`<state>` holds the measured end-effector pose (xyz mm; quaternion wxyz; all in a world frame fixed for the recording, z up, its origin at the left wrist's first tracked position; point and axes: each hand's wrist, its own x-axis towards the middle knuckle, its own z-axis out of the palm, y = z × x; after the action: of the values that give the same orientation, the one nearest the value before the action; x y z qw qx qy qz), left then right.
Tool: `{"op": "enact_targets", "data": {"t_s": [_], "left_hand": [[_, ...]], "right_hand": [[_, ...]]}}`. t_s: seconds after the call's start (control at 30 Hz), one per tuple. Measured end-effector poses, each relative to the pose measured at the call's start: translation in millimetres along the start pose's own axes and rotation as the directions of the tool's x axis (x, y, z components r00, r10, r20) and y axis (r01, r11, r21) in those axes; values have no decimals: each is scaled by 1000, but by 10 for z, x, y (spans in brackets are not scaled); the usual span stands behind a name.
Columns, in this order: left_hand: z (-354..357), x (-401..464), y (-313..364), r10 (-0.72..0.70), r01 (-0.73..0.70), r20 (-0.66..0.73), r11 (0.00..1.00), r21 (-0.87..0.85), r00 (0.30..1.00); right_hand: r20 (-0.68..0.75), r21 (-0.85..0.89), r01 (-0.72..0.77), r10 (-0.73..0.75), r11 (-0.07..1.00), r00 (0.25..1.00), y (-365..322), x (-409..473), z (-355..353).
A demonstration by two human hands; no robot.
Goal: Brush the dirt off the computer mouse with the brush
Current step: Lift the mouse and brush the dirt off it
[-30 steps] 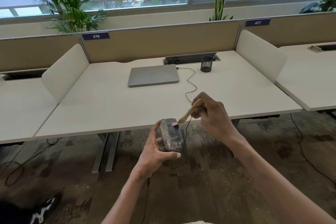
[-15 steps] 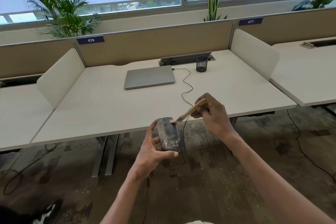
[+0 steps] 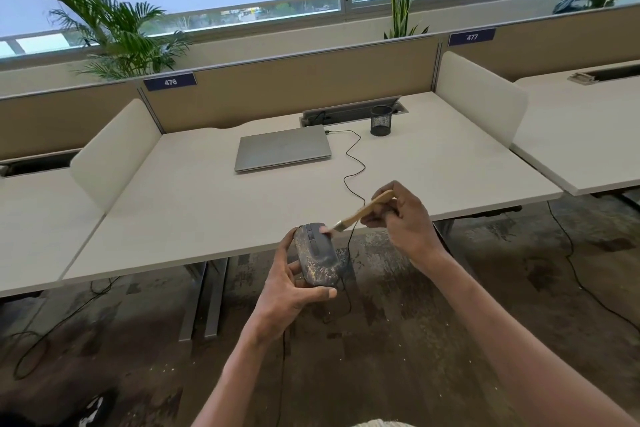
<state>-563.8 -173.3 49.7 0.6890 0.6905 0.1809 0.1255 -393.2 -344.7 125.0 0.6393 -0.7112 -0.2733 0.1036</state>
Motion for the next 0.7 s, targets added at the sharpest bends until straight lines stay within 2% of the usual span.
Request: {"op": "enact_targets", "data": {"t_s": [0.1, 0.2, 0.3, 0.37, 0.5, 0.6, 0.7], "left_hand": [[-22, -21, -15, -8, 8, -8, 1000, -10, 1000], [-11, -30, -19, -8, 8, 1, 1000, -6, 1000], [26, -30, -1, -13, 14, 25, 1000, -6, 1000], [52, -31, 16, -13, 13, 34, 1000, 16, 999], [71, -45, 29, -22, 21, 24, 1000, 3, 999], [51, -72, 6, -29, 29, 15, 1000, 8, 999], [36, -92, -20, -39, 39, -6, 999, 21, 999]], "right_hand": [[118, -23, -48, 50, 999, 992, 21, -69, -103], [109, -34, -20, 23, 999, 994, -30, -63, -183], [9, -98, 87, -86, 991, 996, -127, -12, -150], [-3, -175, 189, -192, 966, 981, -203, -24, -67], [136, -348, 372, -347, 860, 928, -303, -237, 93], [243, -430, 438, -366, 790, 898, -351, -444, 131], [260, -449, 456, -377, 768, 889, -418, -500, 127]]}}
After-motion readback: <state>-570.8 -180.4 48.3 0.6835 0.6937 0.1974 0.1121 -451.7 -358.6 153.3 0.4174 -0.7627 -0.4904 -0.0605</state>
